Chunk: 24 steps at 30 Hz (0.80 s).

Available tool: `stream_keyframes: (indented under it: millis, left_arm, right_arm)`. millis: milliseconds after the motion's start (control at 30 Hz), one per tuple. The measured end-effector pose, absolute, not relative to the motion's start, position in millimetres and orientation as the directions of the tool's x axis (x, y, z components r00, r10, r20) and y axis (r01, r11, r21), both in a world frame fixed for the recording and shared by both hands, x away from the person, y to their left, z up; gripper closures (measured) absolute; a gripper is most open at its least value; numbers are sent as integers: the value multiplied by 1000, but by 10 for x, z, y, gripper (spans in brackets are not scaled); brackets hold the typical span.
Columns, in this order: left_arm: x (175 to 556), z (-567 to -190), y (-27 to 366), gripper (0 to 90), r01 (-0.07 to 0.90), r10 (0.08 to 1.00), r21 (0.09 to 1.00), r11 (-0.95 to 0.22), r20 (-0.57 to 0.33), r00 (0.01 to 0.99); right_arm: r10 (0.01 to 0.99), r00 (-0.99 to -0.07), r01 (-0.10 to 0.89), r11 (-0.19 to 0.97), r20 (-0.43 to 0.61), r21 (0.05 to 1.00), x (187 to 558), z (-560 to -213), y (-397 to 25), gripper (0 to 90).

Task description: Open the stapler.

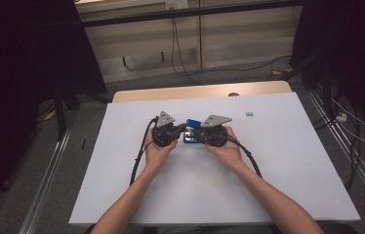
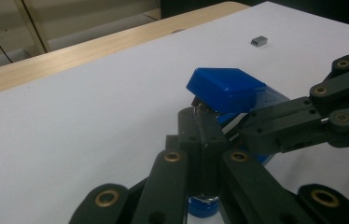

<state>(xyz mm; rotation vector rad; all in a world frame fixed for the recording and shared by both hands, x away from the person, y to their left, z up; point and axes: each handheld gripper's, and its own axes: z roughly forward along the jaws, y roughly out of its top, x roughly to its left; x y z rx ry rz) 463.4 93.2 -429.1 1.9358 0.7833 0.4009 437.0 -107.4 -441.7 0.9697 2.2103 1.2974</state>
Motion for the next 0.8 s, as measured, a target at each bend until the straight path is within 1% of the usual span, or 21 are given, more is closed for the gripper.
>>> stream_keyframes:
  millis: [267, 367, 467, 800]
  left_arm:
    - [4629, -4283, 926, 900, 355, 673, 883, -306, -63, 737]
    - [4638, -4276, 931, 900, 371, 673, 883, -289, -88, 734]
    - [4626, -4275, 916, 900, 350, 676, 881, -320, -47, 736]
    - [4643, -4303, 925, 900, 360, 676, 877, -317, -57, 735]
  right_arm:
    - [745, -667, 362, 325, 0, 874, 4374, -4444, -997, 900]
    - [744, -668, 358, 333, -9, 873, 4368, -4460, -964, 900]
    - [748, -664, 356, 330, -12, 874, 4366, -4468, -937, 900]
    - [780, -625, 350, 320, -35, 880, 4380, -4473, -934, 900]
